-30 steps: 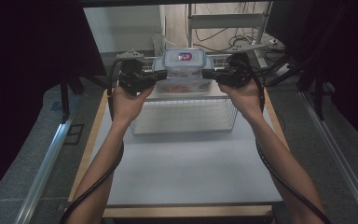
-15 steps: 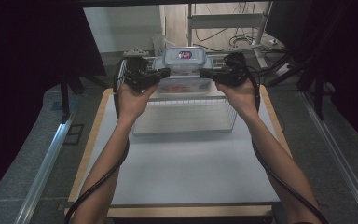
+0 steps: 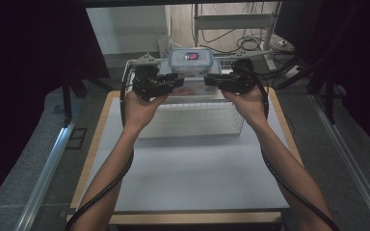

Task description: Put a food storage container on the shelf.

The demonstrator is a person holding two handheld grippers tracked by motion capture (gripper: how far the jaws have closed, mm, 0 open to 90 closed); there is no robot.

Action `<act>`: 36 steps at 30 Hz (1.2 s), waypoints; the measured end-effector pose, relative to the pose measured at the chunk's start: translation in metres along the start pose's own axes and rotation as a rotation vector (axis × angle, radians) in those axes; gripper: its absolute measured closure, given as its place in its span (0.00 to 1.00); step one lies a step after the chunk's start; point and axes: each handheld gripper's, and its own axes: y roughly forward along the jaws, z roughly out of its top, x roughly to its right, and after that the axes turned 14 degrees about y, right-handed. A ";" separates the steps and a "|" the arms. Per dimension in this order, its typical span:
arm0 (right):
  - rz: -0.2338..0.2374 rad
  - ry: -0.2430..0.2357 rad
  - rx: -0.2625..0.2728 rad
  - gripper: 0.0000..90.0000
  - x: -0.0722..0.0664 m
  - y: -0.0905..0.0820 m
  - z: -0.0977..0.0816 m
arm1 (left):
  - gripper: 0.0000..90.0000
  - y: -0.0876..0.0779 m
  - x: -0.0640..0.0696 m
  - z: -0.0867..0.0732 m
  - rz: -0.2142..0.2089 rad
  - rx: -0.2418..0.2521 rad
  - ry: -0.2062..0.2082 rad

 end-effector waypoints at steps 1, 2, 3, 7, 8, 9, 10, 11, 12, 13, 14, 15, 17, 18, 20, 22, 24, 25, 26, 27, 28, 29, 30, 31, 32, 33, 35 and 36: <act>0.002 -0.010 0.001 0.78 -0.002 -0.002 -0.002 | 0.67 -0.001 0.002 0.000 -0.003 0.000 0.010; 0.005 -0.012 0.001 0.77 -0.003 -0.003 -0.003 | 0.66 -0.003 0.006 -0.002 -0.004 -0.001 0.021; 0.010 -0.014 0.002 0.76 -0.004 -0.004 -0.004 | 0.65 -0.004 0.008 -0.003 -0.004 -0.002 0.026; 0.016 -0.026 0.003 0.73 -0.007 -0.006 -0.009 | 0.61 -0.006 0.012 -0.009 -0.015 0.000 0.026; 0.017 -0.035 0.004 0.70 -0.008 -0.008 -0.013 | 0.59 -0.008 0.014 -0.012 -0.020 -0.002 0.027; 0.016 -0.041 0.002 0.70 -0.009 -0.008 -0.015 | 0.58 -0.008 0.014 -0.012 -0.020 -0.002 0.027; 0.015 -0.044 0.000 0.69 -0.009 -0.008 -0.017 | 0.57 -0.009 0.016 -0.015 -0.026 0.000 0.026; 0.015 -0.044 0.000 0.69 -0.009 -0.008 -0.017 | 0.56 -0.009 0.016 -0.015 -0.026 0.000 0.026; 0.015 -0.048 -0.003 0.67 -0.009 -0.009 -0.021 | 0.55 -0.010 0.018 -0.019 -0.032 0.001 0.025; 0.015 -0.051 -0.006 0.67 -0.009 -0.009 -0.023 | 0.54 -0.010 0.019 -0.021 -0.034 0.000 0.026; 0.015 -0.051 -0.006 0.67 -0.009 -0.009 -0.023 | 0.54 -0.010 0.019 -0.021 -0.034 0.000 0.026; 0.015 -0.052 -0.009 0.66 -0.009 -0.009 -0.025 | 0.54 -0.011 0.020 -0.024 -0.037 -0.002 0.027; 0.013 -0.060 -0.012 0.64 -0.008 -0.011 -0.031 | 0.51 -0.011 0.023 -0.028 -0.036 -0.005 0.032; 0.013 -0.060 -0.012 0.64 -0.008 -0.011 -0.031 | 0.51 -0.012 0.025 -0.030 -0.035 -0.007 0.037; 0.013 -0.064 -0.011 0.62 -0.008 -0.012 -0.036 | 0.48 -0.013 0.027 -0.035 -0.034 -0.010 0.042; 0.012 -0.068 -0.012 0.60 -0.009 -0.014 -0.040 | 0.45 -0.014 0.029 -0.040 -0.033 -0.013 0.046; 0.011 -0.072 -0.016 0.59 -0.009 -0.015 -0.044 | 0.42 -0.015 0.032 -0.044 -0.027 -0.014 0.047; 0.009 -0.075 -0.016 0.58 -0.009 -0.016 -0.046 | 0.42 -0.016 0.033 -0.047 -0.028 -0.015 0.049; 0.008 -0.079 -0.018 0.56 -0.009 -0.017 -0.049 | 0.41 -0.017 0.034 -0.049 -0.027 -0.017 0.050; 0.007 -0.079 -0.016 0.55 -0.009 -0.017 -0.052 | 0.40 -0.017 0.036 -0.051 -0.026 -0.018 0.053; 0.006 -0.080 -0.019 0.54 -0.009 -0.018 -0.053 | 0.39 -0.018 0.037 -0.053 -0.023 -0.019 0.054; 0.007 -0.081 -0.021 0.52 -0.009 -0.019 -0.056 | 0.38 -0.019 0.039 -0.055 -0.021 -0.023 0.057; 0.007 -0.082 -0.021 0.51 -0.008 -0.020 -0.058 | 0.36 -0.019 0.042 -0.059 -0.019 -0.029 0.062; 0.004 -0.085 -0.024 0.49 -0.009 -0.021 -0.061 | 0.35 -0.020 0.044 -0.061 -0.017 -0.033 0.066; 0.001 -0.090 -0.027 0.46 -0.009 -0.022 -0.066 | 0.33 -0.020 0.045 -0.063 -0.017 -0.038 0.069; 0.001 -0.090 -0.027 0.46 -0.009 -0.022 -0.066 | 0.33 -0.020 0.048 -0.066 -0.015 -0.043 0.071; -0.002 -0.095 -0.036 0.42 -0.008 -0.024 -0.076 | 0.30 -0.021 0.052 -0.071 -0.010 -0.053 0.081; -0.002 -0.095 -0.036 0.42 -0.008 -0.024 -0.076 | 0.30 -0.021 0.054 -0.074 -0.007 -0.057 0.084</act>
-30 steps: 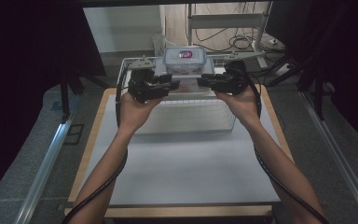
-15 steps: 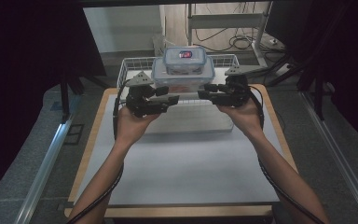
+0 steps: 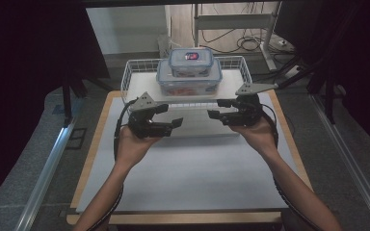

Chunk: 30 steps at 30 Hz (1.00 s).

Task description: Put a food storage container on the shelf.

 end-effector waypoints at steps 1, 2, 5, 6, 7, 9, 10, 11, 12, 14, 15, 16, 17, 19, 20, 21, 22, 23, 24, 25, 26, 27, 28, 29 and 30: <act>-0.001 -0.004 -0.010 0.40 -0.001 -0.001 -0.007 | 0.27 0.000 0.002 -0.003 0.003 -0.005 0.003; -0.002 -0.008 -0.014 0.39 -0.001 -0.002 -0.010 | 0.26 0.000 0.004 -0.005 0.003 -0.010 0.007; -0.003 -0.017 -0.029 0.35 -0.003 -0.003 -0.020 | 0.22 0.000 0.012 -0.016 0.003 -0.022 0.004; -0.004 -0.021 -0.033 0.34 -0.004 -0.004 -0.023 | 0.22 0.000 0.012 -0.016 0.003 -0.022 0.004; -0.006 -0.027 -0.037 0.33 -0.004 -0.005 -0.026 | 0.21 0.000 0.013 -0.019 0.002 -0.023 0.002; -0.012 -0.034 -0.041 0.31 -0.005 -0.006 -0.032 | 0.19 -0.001 0.016 -0.025 0.003 -0.028 0.000; -0.016 -0.037 -0.043 0.29 -0.006 -0.007 -0.035 | 0.18 -0.001 0.019 -0.030 0.000 -0.029 -0.011; -0.016 -0.037 -0.043 0.29 -0.006 -0.007 -0.035 | 0.17 -0.001 0.019 -0.030 0.000 -0.029 -0.011; -0.024 -0.043 -0.046 0.27 -0.006 -0.008 -0.040 | 0.16 -0.001 0.021 -0.032 0.000 -0.031 -0.014; -0.030 -0.043 -0.049 0.25 -0.007 -0.010 -0.045 | 0.15 -0.002 0.023 -0.037 -0.002 -0.038 -0.017; -0.031 -0.042 -0.051 0.24 -0.007 -0.010 -0.048 | 0.14 -0.002 0.025 -0.039 0.000 -0.033 -0.026; -0.031 -0.042 -0.051 0.24 -0.007 -0.010 -0.048 | 0.14 -0.003 0.027 -0.041 0.000 -0.033 -0.028; -0.033 -0.040 -0.056 0.23 -0.007 -0.011 -0.051 | 0.13 -0.004 0.029 -0.043 0.003 -0.033 -0.029; -0.039 -0.040 -0.063 0.21 -0.007 -0.012 -0.057 | 0.12 -0.005 0.032 -0.048 0.008 -0.034 -0.030; -0.044 -0.043 -0.065 0.20 -0.007 -0.012 -0.060 | 0.12 -0.005 0.034 -0.050 0.009 -0.036 -0.032; -0.050 -0.043 -0.072 0.19 -0.007 -0.013 -0.063 | 0.11 -0.006 0.035 -0.052 0.011 -0.037 -0.034; -0.056 -0.046 -0.076 0.19 -0.006 -0.013 -0.066 | 0.11 -0.006 0.037 -0.055 0.010 -0.036 -0.035; -0.061 -0.048 -0.078 0.18 -0.006 -0.014 -0.069 | 0.10 -0.007 0.038 -0.057 0.009 -0.037 -0.037; -0.064 -0.049 -0.083 0.17 -0.005 -0.014 -0.072 | 0.10 -0.007 0.040 -0.060 0.012 -0.041 -0.038; -0.066 -0.049 -0.088 0.17 -0.004 -0.015 -0.075 | 0.09 -0.008 0.042 -0.063 0.011 -0.041 -0.039; -0.070 -0.043 -0.090 0.16 -0.003 -0.015 -0.079 | 0.09 -0.008 0.042 -0.065 0.010 -0.041 -0.041; -0.072 -0.041 -0.091 0.15 -0.002 -0.016 -0.081 | 0.08 -0.008 0.044 -0.067 0.009 -0.042 -0.044; -0.074 -0.039 -0.092 0.15 -0.001 -0.016 -0.084 | 0.08 -0.009 0.045 -0.070 0.008 -0.042 -0.046; -0.077 -0.033 -0.096 0.13 0.001 -0.017 -0.090 | 0.07 -0.009 0.046 -0.073 0.007 -0.044 -0.048; -0.077 -0.033 -0.096 0.13 0.001 -0.017 -0.090 | 0.07 -0.009 0.047 -0.076 0.007 -0.045 -0.050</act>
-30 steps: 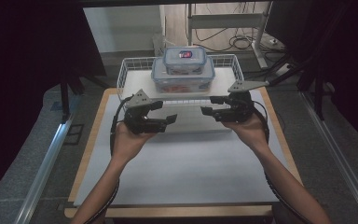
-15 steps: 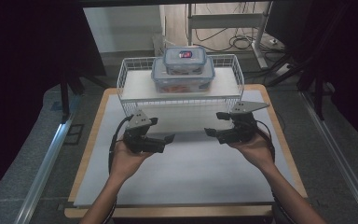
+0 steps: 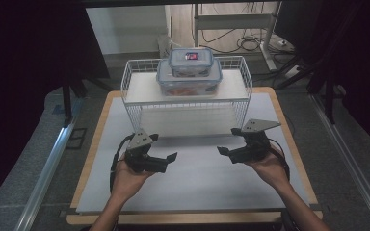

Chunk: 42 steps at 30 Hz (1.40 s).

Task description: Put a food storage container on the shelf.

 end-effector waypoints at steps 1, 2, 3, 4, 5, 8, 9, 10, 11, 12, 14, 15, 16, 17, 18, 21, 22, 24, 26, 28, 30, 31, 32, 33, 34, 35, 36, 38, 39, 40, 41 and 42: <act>-0.006 0.004 -0.005 0.11 0.002 0.000 -0.006 | 0.06 0.000 0.001 -0.003 0.002 -0.002 -0.002; -0.006 0.004 -0.005 0.11 0.002 0.000 -0.006 | 0.06 -0.001 0.002 -0.006 0.001 -0.001 -0.006; -0.008 0.004 -0.007 0.11 0.003 -0.001 -0.008 | 0.06 -0.001 0.003 -0.009 0.002 -0.001 -0.010; -0.009 0.006 -0.009 0.10 0.003 -0.001 -0.011 | 0.05 -0.002 0.004 -0.012 0.001 0.000 -0.016; -0.013 0.007 -0.010 0.09 0.004 -0.001 -0.015 | 0.05 -0.002 0.004 -0.014 -0.001 -0.002 -0.019; -0.016 0.012 -0.011 0.07 0.006 -0.002 -0.023 | 0.04 -0.004 0.007 -0.022 0.011 -0.017 -0.010; -0.018 0.013 -0.012 0.06 0.006 -0.002 -0.025 | 0.03 -0.005 0.008 -0.024 0.015 -0.021 -0.007; -0.024 0.012 -0.014 0.05 0.007 -0.003 -0.030 | 0.03 -0.005 0.009 -0.026 0.018 -0.024 -0.005; -0.025 0.012 -0.015 0.05 0.007 -0.003 -0.033 | 0.03 -0.007 0.012 -0.031 0.024 -0.033 -0.003; -0.025 0.013 -0.016 0.05 0.007 -0.004 -0.035 | 0.02 -0.007 0.012 -0.031 0.024 -0.033 -0.003; -0.029 0.014 -0.028 0.05 0.008 -0.004 -0.040 | 0.02 -0.008 0.015 -0.036 0.031 -0.045 0.001; -0.032 0.017 -0.032 0.05 0.008 -0.005 -0.043 | 0.02 -0.009 0.017 -0.041 0.042 -0.062 0.011; -0.032 0.017 -0.032 0.05 0.008 -0.005 -0.043 | 0.02 -0.009 0.017 -0.041 0.042 -0.062 0.011; -0.033 0.019 -0.035 0.05 0.008 -0.005 -0.046 | 0.02 -0.010 0.018 -0.044 0.047 -0.070 0.013; -0.034 0.025 -0.038 0.05 0.009 -0.006 -0.049 | 0.02 -0.011 0.020 -0.047 0.051 -0.077 0.013; -0.045 0.025 -0.052 0.05 0.010 -0.006 -0.057 | 0.01 -0.014 0.022 -0.056 0.066 -0.093 0.009; -0.052 0.021 -0.059 0.05 0.010 -0.006 -0.060 | 0.01 -0.014 0.023 -0.058 0.070 -0.098 0.009; -0.060 0.017 -0.067 0.05 0.011 -0.005 -0.065 | 0.01 -0.015 0.025 -0.064 0.082 -0.114 0.010; -0.065 0.014 -0.073 0.04 0.011 -0.005 -0.070 | 0.01 -0.017 0.026 -0.070 0.092 -0.127 0.006; -0.068 0.011 -0.081 0.03 0.012 -0.004 -0.074 | 0.01 -0.018 0.027 -0.076 0.105 -0.139 0.005; -0.082 0.003 -0.095 0.03 0.013 -0.004 -0.080 | 0.01 -0.019 0.027 -0.082 0.123 -0.159 0.007; -0.090 -0.004 -0.103 0.03 0.013 -0.003 -0.083 | 0.01 -0.019 0.026 -0.085 0.130 -0.168 0.011; -0.097 -0.007 -0.108 0.03 0.014 -0.003 -0.086 | 0.01 -0.019 0.026 -0.087 0.136 -0.179 0.015; -0.103 -0.005 -0.116 0.03 0.015 -0.002 -0.088 | 0.01 -0.018 0.025 -0.089 0.142 -0.186 0.019; -0.104 -0.003 -0.121 0.03 0.016 -0.002 -0.091 | 0.01 -0.017 0.024 -0.091 0.152 -0.196 0.027; -0.101 0.006 -0.128 0.03 0.017 0.000 -0.093 | 0.01 -0.016 0.023 -0.092 0.158 -0.205 0.030; -0.099 0.011 -0.138 0.03 0.017 0.001 -0.095 | 0.01 -0.016 0.022 -0.093 0.156 -0.203 0.022; -0.104 0.005 -0.146 0.03 0.018 0.003 -0.097 | 0.01 -0.016 0.022 -0.094 0.150 -0.197 0.010; -0.105 0.001 -0.149 0.03 0.017 0.004 -0.097 | 0.01 -0.015 0.022 -0.094 0.149 -0.198 0.011; -0.103 0.001 -0.149 0.03 0.017 0.005 -0.097 | 0.01 -0.015 0.022 -0.094 0.151 -0.202 0.016; -0.101 -0.001 -0.148 0.03 0.017 0.005 -0.097 | 0.01 -0.015 0.022 -0.094 0.151 -0.203 0.017; -0.100 -0.001 -0.150 0.03 0.017 0.005 -0.097 | 0.01 -0.014 0.022 -0.095 0.149 -0.202 0.015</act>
